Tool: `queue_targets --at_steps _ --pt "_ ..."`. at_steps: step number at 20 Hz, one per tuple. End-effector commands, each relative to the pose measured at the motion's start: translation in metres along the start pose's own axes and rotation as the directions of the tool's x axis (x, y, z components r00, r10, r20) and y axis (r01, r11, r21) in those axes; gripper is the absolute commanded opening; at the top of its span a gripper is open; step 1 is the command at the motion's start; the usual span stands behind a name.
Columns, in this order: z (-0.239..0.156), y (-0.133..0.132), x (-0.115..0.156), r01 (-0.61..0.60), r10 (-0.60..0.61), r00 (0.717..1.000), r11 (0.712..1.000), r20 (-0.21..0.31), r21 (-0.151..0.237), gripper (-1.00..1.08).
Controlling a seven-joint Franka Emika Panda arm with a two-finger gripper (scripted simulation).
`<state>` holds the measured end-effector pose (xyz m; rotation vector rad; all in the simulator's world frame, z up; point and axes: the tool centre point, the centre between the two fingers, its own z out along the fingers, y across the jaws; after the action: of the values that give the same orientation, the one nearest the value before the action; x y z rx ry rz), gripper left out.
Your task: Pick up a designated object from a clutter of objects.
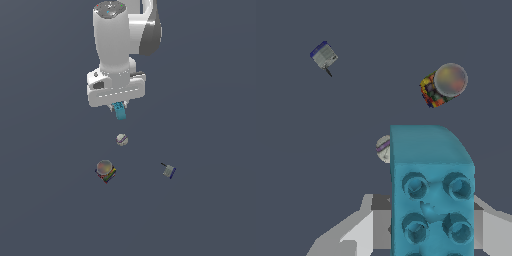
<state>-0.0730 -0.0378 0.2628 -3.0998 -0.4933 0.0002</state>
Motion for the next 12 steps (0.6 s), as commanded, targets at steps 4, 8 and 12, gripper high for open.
queue_targets --at_steps 4,8,12 --pt "-0.042 0.014 -0.031 0.0 0.0 1.0 1.0 -0.001 0.0 -1.0" --pt "-0.066 0.022 -0.049 0.0 0.0 1.0 1.0 -0.001 0.0 -1.0" --pt "-0.086 0.029 -0.063 0.0 0.0 1.0 1.0 0.0 -0.001 -1.0"
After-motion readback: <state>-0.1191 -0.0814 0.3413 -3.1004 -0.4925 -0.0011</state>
